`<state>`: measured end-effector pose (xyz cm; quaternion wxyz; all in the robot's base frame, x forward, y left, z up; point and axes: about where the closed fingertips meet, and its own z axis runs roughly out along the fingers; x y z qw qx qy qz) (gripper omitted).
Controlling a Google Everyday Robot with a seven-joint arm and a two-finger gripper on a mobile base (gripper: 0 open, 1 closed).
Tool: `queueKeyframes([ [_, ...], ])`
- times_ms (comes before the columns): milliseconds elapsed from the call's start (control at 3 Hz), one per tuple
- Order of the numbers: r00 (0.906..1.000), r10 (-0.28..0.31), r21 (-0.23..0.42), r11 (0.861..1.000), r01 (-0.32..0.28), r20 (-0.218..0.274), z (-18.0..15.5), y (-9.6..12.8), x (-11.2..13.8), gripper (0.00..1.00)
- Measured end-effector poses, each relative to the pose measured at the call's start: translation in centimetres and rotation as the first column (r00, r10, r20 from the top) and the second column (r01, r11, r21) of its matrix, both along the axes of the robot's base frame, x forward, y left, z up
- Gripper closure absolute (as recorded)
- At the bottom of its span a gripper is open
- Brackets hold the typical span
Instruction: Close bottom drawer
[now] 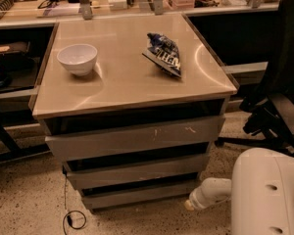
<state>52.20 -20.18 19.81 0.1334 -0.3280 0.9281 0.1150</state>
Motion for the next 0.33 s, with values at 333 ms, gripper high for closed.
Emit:
queueKeyframes([
  [333, 0.9989, 0.02, 0.002, 1.0, -0.02, -0.043, -0.09, 0.54, -2.48, 0.81],
])
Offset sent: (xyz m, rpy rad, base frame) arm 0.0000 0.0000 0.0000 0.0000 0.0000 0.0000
